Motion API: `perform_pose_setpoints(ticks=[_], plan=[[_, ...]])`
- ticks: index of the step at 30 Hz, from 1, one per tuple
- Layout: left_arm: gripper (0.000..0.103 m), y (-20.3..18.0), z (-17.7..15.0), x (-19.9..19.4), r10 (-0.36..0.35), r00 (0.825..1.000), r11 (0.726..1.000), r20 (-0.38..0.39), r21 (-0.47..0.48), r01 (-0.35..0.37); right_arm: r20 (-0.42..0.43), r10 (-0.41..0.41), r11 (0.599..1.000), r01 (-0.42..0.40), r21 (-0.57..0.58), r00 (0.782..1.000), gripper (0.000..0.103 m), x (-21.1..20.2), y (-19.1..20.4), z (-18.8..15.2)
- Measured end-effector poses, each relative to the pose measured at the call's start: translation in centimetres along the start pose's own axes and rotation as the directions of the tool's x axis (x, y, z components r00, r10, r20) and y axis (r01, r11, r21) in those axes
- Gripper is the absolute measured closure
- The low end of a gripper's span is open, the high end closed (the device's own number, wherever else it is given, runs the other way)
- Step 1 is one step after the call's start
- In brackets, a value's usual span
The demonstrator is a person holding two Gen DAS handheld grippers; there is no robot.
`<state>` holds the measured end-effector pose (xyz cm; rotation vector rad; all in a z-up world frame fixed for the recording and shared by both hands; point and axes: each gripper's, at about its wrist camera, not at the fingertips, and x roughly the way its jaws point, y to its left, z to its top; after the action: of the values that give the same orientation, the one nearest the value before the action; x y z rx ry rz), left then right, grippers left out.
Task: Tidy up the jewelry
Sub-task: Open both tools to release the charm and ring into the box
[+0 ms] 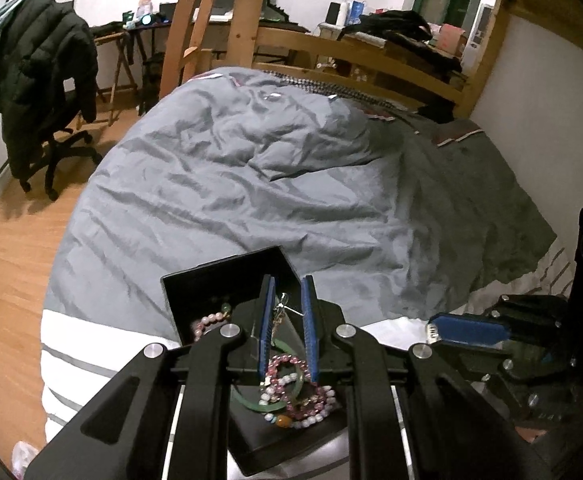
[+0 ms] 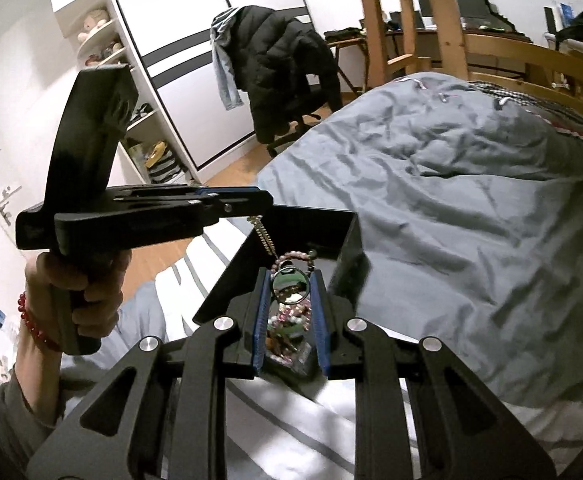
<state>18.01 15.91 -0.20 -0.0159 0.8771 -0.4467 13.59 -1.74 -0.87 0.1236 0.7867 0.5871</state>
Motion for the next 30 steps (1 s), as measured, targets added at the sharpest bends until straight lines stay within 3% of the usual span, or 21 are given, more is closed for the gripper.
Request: perform_pose_setpoints(ticks=[14, 30], plan=[[0.089, 2.6, -0.8, 2.4, 0.056, 0.992, 0.995, -0.11, -0.073, -0.064, -0.084, -0.027, 0.999, 0.023, -0.038, 0.996, 0.082, 5.4, 1.0, -1.0], [0.089, 2.9, -1.0, 3.3, 0.09, 0.986, 0.991, -0.139, -0.087, -0.103, -0.115, -0.011, 1.0, 0.008, -0.03, 0.993, 0.082, 7.6, 0.7, -2.1]])
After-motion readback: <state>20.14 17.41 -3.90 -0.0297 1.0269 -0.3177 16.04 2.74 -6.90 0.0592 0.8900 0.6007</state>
